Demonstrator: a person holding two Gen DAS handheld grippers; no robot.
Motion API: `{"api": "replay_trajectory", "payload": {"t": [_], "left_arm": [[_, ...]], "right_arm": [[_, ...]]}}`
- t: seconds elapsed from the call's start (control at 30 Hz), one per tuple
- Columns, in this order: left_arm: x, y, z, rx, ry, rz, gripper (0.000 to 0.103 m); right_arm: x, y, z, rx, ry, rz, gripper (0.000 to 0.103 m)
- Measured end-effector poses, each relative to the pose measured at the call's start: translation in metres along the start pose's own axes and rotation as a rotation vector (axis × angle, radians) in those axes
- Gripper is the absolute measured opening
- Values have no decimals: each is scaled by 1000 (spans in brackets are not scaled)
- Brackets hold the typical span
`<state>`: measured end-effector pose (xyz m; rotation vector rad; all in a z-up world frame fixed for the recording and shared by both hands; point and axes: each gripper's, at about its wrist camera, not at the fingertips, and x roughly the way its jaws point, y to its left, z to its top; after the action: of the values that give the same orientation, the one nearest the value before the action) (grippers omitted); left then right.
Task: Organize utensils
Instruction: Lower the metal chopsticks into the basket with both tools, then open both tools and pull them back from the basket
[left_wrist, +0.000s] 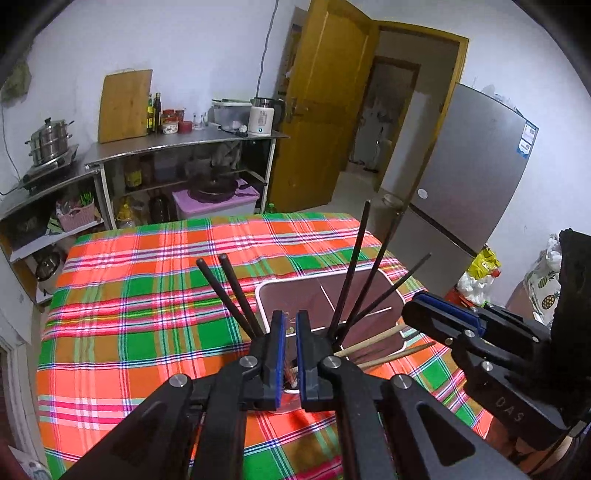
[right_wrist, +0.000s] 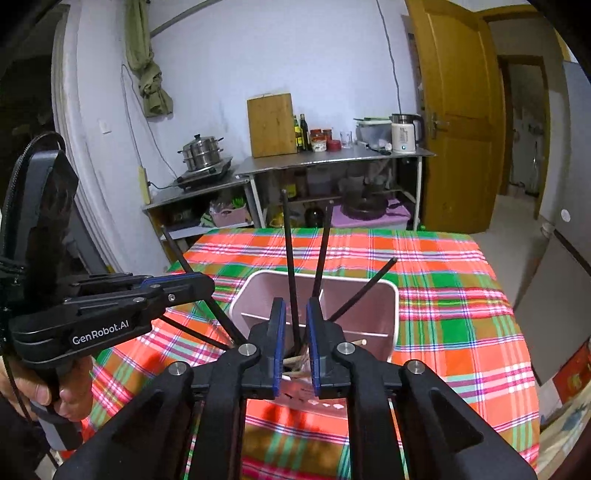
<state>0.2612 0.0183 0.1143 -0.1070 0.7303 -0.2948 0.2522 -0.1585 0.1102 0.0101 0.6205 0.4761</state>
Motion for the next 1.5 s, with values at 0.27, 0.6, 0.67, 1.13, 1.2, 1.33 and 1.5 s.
{"api": "replay_trajectory", "payload": {"t": [0.27, 0.6, 0.67, 1.13, 1.2, 1.33, 1.5], "left_arm": [[-30, -10, -1, 22, -59, 9, 4], [-69, -20, -29, 25, -152, 54, 5], [-75, -23, -38, 21, -172, 58, 5], [-83, -31, -112, -18, -153, 43, 5], [-82, -33, -122, -15, -146, 50, 5], [-84, -36, -139, -11, -153, 50, 5], [-82, -43, -160, 29, -148, 57, 5]], "right_arm": [[-23, -1, 3, 6, -42, 2, 12], [-59, -1, -12, 16, -80, -7, 20], [-65, -2, -18, 19, -82, -11, 20], [-82, -3, -84, 49, -23, -26, 21], [-84, -2, -94, 50, -15, -28, 21], [-87, 2, -109, 44, -9, -34, 21], [-90, 5, -127, 34, -7, -34, 22]]}}
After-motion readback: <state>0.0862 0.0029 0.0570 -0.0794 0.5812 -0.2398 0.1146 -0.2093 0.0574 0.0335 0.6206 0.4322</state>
